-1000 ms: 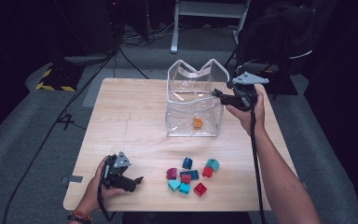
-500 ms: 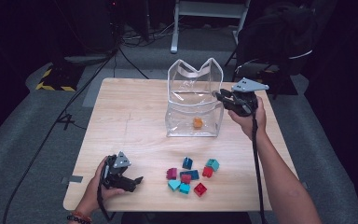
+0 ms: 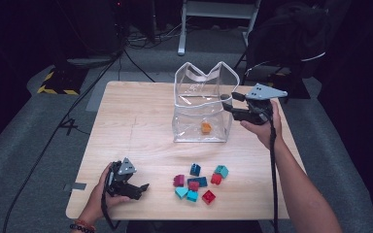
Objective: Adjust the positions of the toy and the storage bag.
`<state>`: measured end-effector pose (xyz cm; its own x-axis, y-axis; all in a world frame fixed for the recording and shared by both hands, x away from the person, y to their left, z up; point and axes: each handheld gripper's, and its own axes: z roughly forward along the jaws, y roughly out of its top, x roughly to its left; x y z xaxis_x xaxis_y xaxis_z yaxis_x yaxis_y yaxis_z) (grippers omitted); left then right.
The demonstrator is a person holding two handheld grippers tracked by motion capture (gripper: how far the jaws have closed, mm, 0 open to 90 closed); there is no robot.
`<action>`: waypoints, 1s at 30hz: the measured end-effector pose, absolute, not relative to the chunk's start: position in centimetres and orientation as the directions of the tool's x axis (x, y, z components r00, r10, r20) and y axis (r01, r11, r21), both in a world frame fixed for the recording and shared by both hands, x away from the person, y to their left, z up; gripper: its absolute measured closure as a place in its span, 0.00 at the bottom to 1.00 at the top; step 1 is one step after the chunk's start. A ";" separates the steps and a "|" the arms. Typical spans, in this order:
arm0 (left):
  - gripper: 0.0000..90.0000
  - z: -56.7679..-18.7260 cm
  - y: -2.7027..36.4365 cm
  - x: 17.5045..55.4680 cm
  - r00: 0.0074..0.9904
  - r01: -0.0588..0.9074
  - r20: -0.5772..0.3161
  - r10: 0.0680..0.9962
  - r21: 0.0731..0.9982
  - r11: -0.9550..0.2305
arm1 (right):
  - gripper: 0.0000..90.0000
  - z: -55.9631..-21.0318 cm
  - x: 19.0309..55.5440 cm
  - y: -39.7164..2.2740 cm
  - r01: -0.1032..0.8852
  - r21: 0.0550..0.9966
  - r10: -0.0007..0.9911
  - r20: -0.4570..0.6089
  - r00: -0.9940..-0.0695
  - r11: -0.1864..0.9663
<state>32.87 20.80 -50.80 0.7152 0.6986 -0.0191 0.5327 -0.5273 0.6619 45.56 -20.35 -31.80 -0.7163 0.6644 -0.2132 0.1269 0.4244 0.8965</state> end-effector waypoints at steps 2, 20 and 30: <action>0.02 -50.8 20.8 32.9 0.715 0.533 -0.019 0.698 0.662 -0.528 | 0.46 -32.1 45.7 -19.7 0.124 0.879 0.650 -0.238 -0.722 0.460; 0.02 -50.8 20.8 32.9 0.716 0.532 -0.018 0.698 0.662 -0.529 | 0.67 -32.8 47.0 -19.4 0.112 0.856 0.639 -0.283 -0.715 0.505; 0.02 -50.8 20.8 32.9 0.714 0.534 -0.021 0.699 0.662 -0.526 | 0.41 -32.8 49.7 -19.4 0.143 0.840 0.631 -0.269 -0.727 0.523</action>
